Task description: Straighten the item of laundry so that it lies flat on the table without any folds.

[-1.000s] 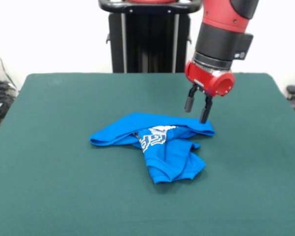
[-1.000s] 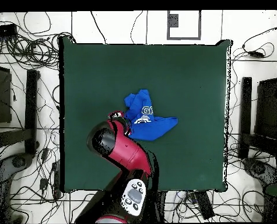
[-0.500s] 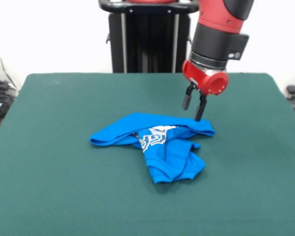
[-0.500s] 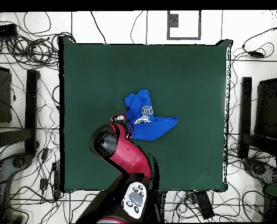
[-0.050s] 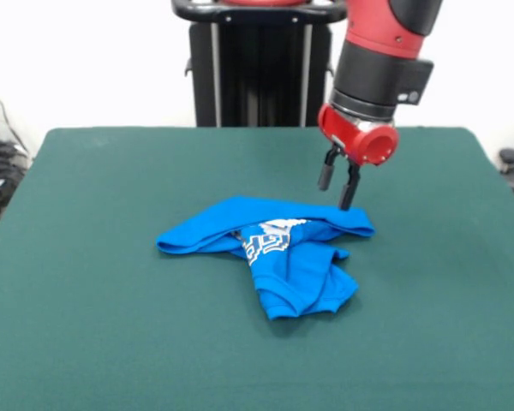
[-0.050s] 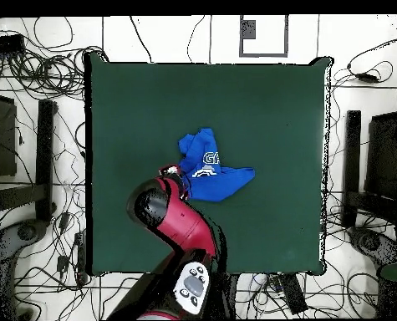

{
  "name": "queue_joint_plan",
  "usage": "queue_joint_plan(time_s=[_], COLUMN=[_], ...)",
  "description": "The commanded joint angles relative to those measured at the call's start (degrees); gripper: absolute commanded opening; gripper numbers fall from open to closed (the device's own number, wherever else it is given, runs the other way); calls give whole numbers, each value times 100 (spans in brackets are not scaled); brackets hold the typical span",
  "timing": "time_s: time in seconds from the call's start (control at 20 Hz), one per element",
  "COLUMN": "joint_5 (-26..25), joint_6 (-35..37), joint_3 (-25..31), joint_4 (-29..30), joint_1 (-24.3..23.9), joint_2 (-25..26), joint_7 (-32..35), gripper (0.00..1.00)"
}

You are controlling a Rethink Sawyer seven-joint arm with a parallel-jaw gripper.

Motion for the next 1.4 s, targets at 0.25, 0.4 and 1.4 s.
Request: queue_joint_plan(time_s=[0.25, 0.4, 1.4], joint_5=[33, 38, 271], joint_6=[-794, -841, -1039], joint_3=[776, 811, 897], joint_4=[226, 232, 282], joint_1=[-102, -131, -63], joint_2=[419, 437, 502], joint_7=[1430, 1423, 1498], gripper=[100, 100, 100])
